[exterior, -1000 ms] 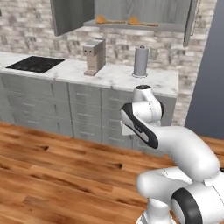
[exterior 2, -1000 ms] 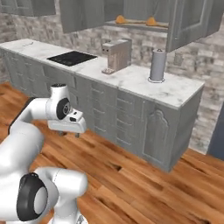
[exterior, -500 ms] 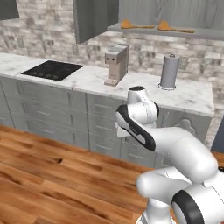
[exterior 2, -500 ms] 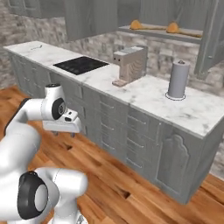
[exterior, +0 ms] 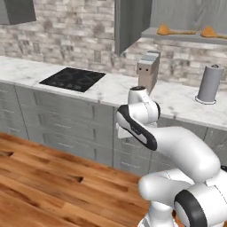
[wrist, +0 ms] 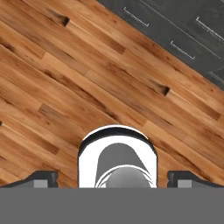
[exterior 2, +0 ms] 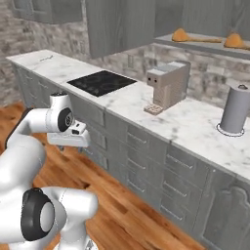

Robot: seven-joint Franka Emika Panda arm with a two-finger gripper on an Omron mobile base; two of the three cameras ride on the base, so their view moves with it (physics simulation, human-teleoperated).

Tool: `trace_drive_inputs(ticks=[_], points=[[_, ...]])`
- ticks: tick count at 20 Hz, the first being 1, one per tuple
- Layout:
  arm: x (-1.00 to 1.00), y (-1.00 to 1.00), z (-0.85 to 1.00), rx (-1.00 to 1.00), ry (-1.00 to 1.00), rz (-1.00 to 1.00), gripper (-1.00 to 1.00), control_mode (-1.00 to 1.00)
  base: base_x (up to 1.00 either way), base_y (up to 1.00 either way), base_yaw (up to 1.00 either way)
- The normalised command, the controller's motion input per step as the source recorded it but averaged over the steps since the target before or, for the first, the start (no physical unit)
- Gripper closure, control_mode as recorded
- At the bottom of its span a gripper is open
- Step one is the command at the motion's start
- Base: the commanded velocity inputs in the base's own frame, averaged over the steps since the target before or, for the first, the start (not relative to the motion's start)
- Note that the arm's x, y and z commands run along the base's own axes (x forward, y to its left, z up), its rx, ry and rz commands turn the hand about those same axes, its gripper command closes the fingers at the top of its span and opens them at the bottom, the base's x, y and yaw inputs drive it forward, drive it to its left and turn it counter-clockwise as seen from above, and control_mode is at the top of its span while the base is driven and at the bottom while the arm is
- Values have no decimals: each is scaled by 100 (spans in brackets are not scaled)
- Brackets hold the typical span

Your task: Organize the utensils by type. Pick up the wooden spoons from the counter and place them in the open cabinet. Then pick up the metallic utensils from the counter and place them in the open drawer.

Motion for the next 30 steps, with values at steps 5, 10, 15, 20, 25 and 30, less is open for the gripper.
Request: trace_drive_inputs(ticks=[5,10,15,20,25,30], points=[[0,0,0,0,0,0,-100,100,89,83,1],[0,0,0,0,0,0,-100,100,88,94,0],[0,0,0,0,0,0,-100,100,85,92,0],[0,0,0,0,0,0,-100,100,81,90,-4],[0,0,0,0,0,0,-100,100,80,94,-2],[0,0,0,0,0,0,-100,100,82,93,-2]])
